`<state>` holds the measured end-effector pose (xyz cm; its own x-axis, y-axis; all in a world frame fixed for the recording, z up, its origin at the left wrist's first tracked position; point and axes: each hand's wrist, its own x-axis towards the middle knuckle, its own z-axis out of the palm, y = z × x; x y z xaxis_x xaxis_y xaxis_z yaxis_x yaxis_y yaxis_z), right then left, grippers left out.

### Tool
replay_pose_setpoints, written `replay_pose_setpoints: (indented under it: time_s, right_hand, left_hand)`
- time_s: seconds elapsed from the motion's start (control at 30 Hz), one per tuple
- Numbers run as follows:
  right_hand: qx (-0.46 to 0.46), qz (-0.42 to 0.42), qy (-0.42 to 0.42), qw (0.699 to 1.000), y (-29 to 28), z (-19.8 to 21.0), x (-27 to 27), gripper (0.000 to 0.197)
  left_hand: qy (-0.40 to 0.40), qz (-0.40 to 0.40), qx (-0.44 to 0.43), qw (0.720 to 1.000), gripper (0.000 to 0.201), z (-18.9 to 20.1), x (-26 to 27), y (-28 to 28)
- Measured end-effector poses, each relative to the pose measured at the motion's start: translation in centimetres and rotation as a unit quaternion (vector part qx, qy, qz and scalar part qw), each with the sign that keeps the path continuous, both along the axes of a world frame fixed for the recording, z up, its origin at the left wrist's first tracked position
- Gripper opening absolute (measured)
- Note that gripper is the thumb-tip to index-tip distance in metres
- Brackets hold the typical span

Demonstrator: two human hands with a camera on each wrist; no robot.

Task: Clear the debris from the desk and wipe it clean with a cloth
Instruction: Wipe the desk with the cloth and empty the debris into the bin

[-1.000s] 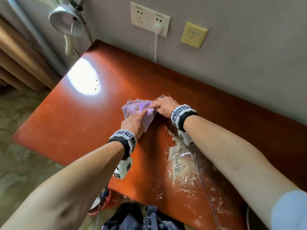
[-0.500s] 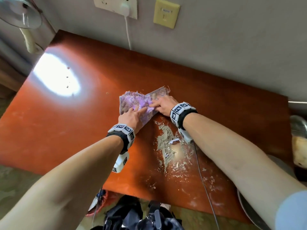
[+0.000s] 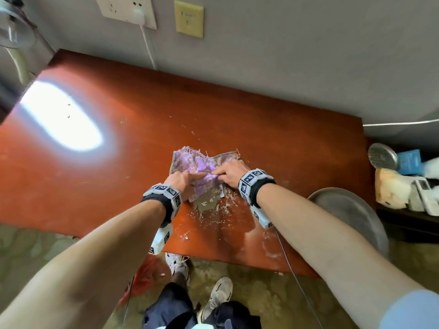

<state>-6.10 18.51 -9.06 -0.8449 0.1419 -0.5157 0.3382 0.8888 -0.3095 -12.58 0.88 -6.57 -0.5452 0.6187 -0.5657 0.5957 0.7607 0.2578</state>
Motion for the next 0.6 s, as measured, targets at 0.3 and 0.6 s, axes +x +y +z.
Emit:
replay_pose_setpoints:
  time_s: [0.3, 0.6]
  right_hand:
    - [-0.007, 0.023, 0.010, 1.000, -0.1, 1.4, 3.4, 0.028]
    - [0.052, -0.004, 0.067, 0.996, 1.8, 5.3, -1.7, 0.031]
  left_hand:
    - [0.007, 0.006, 0.027, 1.000, 0.067, 0.3, 3.7, -0.2]
    - [0.046, 0.043, 0.111, 0.992, 0.064, 1.5, -2.8, 2.0]
